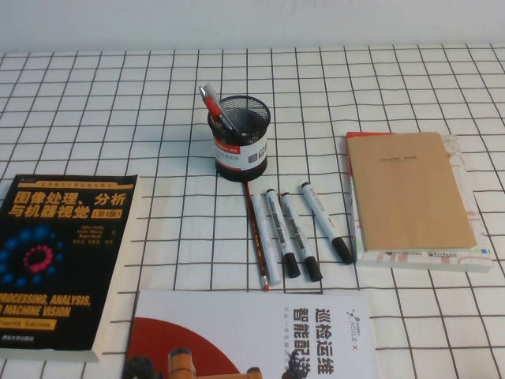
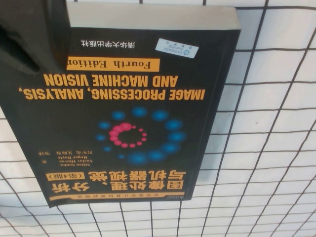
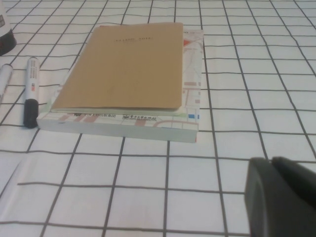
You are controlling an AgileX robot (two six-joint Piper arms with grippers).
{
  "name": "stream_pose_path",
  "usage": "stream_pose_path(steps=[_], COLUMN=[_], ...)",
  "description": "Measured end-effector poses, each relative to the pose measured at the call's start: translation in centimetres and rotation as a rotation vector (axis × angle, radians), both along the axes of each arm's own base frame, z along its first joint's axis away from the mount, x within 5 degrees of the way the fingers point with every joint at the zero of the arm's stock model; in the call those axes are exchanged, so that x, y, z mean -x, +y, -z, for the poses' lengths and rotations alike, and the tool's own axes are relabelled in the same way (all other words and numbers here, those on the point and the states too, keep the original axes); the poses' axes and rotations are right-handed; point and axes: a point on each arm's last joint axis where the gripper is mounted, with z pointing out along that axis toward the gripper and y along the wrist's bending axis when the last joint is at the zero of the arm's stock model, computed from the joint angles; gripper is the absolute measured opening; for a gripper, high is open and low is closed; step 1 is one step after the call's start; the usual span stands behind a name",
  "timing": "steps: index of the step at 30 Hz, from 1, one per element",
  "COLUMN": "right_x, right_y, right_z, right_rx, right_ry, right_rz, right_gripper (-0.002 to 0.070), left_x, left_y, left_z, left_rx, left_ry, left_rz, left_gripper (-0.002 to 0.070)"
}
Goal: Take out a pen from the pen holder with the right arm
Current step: 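Take a marker out of the pen holder and lay it on the table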
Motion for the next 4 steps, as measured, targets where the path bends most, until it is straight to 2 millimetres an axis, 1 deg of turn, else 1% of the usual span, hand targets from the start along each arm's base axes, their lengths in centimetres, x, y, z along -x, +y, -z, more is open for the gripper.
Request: stream_pose_path(steps=[4], right_x=[0.00], right_y=[0.00], right_z=[0.00], right_rx=[0.000], right_ry=[0.000], right_rz=[0.000], right_gripper=[-0.0015], left_x=[0.00], left_y=[0.00], left_z=[0.00], left_rx=[0.000], left_ry=[0.000], left_rz=[0.000], left_gripper=[-0.0005])
